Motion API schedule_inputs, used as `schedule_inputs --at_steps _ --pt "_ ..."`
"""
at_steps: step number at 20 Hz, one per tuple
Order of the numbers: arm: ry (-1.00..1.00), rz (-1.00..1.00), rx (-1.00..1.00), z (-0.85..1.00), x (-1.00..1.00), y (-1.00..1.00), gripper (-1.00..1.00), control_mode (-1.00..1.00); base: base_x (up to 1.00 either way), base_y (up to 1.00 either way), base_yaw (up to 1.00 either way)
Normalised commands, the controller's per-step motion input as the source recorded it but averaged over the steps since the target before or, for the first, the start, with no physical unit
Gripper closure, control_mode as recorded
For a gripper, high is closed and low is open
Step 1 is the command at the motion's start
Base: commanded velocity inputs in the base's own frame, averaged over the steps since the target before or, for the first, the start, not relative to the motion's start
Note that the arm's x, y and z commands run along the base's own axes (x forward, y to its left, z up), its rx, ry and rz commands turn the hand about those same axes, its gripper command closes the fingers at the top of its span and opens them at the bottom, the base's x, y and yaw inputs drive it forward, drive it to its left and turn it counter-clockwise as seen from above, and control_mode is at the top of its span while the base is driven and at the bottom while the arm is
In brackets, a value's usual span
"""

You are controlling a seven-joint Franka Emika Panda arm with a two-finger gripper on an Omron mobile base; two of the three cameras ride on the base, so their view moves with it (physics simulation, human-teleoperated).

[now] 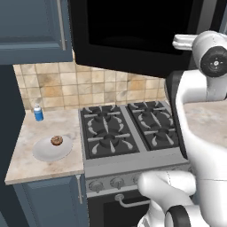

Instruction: Pick the mushroom from the counter and place it in the microwave. Then turn on the microwave.

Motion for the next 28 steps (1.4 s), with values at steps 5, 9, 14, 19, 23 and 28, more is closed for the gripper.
schedule_inputs --at_steps 5,9,14,19,23,28 --pt "-0.02 -0.01 0.0 0.0 -0.38 0.0 1.0 -1.0 0.0 0.0 0.0" --pt "-0.01 -0.01 0.0 0.0 -0.4 0.0 1.0 -1.0 0.0 0.0 0.0" --pt "-0.02 0.0 0.0 0.0 -0.38 0.0 1.0 -1.0 0.0 0.0 0.0" --pt "-0.02 0.0 0.0 0.0 -0.38 0.0 1.0 -1.0 0.0 0.0 0.0" --pt "-0.02 0.0 0.0 0.0 -0.43 0.0 1.0 -1.0 0.0 0.0 0.0" --pt "0.02 -0.04 0.0 0.0 -0.29 0.07 1.0 -1.0 0.0 0.0 0.0"
